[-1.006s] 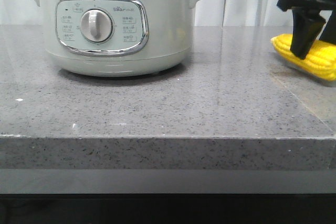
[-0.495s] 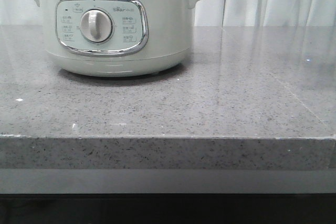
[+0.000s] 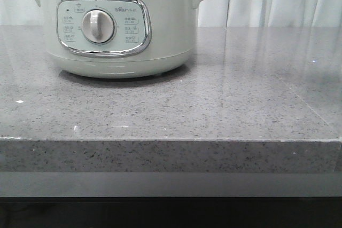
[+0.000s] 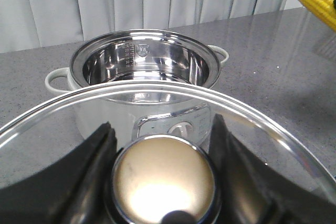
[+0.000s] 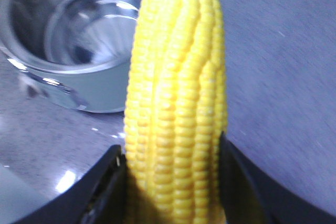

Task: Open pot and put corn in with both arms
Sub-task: 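Carry the corn over the open pot with the right gripper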

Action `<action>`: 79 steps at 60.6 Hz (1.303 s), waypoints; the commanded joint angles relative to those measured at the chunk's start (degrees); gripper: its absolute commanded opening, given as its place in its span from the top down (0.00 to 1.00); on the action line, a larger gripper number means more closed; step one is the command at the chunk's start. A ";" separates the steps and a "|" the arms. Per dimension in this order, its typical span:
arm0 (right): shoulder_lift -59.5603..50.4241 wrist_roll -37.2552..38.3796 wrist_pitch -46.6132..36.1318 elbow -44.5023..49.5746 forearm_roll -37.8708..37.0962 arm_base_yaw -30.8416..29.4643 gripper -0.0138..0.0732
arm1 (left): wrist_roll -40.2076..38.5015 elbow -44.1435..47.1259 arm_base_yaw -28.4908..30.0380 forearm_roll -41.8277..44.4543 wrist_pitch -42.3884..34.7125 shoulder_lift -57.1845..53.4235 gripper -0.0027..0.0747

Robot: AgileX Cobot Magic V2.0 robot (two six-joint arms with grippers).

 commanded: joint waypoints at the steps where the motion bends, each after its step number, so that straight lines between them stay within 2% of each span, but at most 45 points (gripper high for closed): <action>1: 1.84 -0.89 -3.24 -5.56 1.49 3.26 0.50 | -0.18 -2.31 0.03 -0.70 -8.43 -0.13 0.70; 21: 16.37 -1.30 -3.43 -20.71 1.49 12.64 0.50 | -0.18 -2.31 0.03 -0.70 -8.43 -0.13 0.70; 43: 29.69 -1.55 -6.57 -34.35 1.49 14.41 0.50 | -0.18 -2.31 0.03 -0.70 -8.43 -0.13 0.70; 61: 36.03 -4.41 -10.56 -37.56 0.36 14.41 0.50 | -0.18 -2.31 0.03 -0.70 -8.43 -0.13 0.70; 79: 39.27 -4.47 -10.24 -37.64 -0.06 14.41 0.50 | -0.18 -2.31 0.03 -0.70 -8.43 -0.13 0.70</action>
